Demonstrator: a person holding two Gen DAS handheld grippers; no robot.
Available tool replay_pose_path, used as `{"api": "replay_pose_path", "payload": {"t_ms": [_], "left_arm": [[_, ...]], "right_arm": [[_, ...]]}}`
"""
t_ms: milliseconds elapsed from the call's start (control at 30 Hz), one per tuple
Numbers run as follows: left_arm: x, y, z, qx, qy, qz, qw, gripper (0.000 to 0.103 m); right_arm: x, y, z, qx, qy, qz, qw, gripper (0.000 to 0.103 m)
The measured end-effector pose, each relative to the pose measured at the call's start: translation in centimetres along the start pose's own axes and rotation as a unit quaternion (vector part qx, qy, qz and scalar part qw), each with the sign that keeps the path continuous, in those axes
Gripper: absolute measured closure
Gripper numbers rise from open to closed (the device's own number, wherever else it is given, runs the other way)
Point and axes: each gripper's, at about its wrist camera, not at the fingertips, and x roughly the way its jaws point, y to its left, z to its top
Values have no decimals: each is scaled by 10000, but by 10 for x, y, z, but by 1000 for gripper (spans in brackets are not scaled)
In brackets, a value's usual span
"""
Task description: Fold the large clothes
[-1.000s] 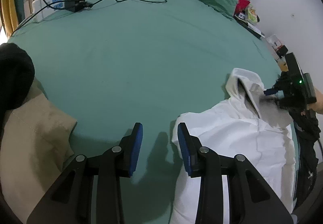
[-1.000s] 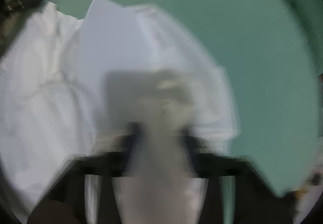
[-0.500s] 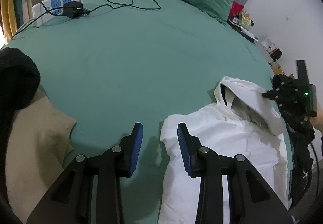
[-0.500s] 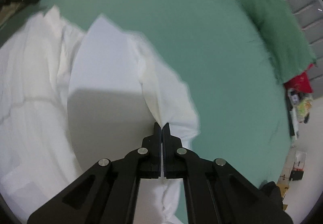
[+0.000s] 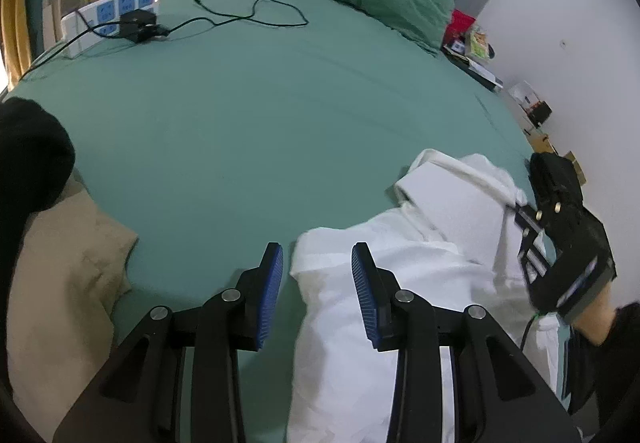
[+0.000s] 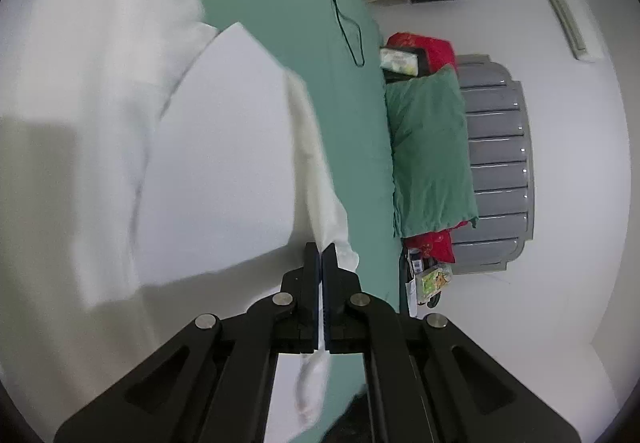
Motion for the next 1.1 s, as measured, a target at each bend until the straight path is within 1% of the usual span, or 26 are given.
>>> {"api": "replay_pose_path", "payload": {"t_ms": [33,100,200,300,333,500,600,667,800,900,933,1033,1067,1100], "left_arm": [[0,-3,-1,60,-7,-17,10000,65],[-1,-9,-5,158,-2,-50,9999,65],[2,-19,-12,211,99,-275,9993,65],[3,-35,-23,221,226,-600,9977,65],[2,-41,-27,260,251,-656,9972,65],[-4,-64,-52,454,359,-811,9950,65],[-3,-73,-60,456,483,-979,9930,65],[-1,-78,-60,417,539,-1131,9912,65],[2,-92,-57,311,568,-1533,9860,65],[2,-98,-57,230,515,-1699,9838,65],[-1,-100,-57,210,443,-1711,9840,65],[-6,-101,-59,301,309,-1620,9858,65],[-5,-101,-60,334,323,-1560,9867,65],[-1,-102,-61,387,394,-1434,9881,65]], "right_arm": [[-9,5,-8,110,-45,-63,9999,102],[-13,-2,-17,258,-115,-164,9995,102],[-27,-13,-27,447,-275,-279,9982,102],[-37,-21,-32,789,-371,-142,9961,101],[-42,-21,-33,859,-411,-104,9954,101],[-68,-20,-35,1405,-512,355,9881,101],[-78,-19,-39,1840,-543,744,9786,101],[-81,-16,-41,2074,-535,994,9717,101],[-82,-2,-46,2361,-447,1305,9619,101],[-77,7,-52,2539,-359,1548,9541,101],[-74,12,-53,2576,-309,1698,9507,101],[-68,19,-59,2661,-185,1879,9453,101],[-65,19,-62,2746,-152,1976,9409,101],[-63,17,-66,2903,-168,2076,9340,101]]}}
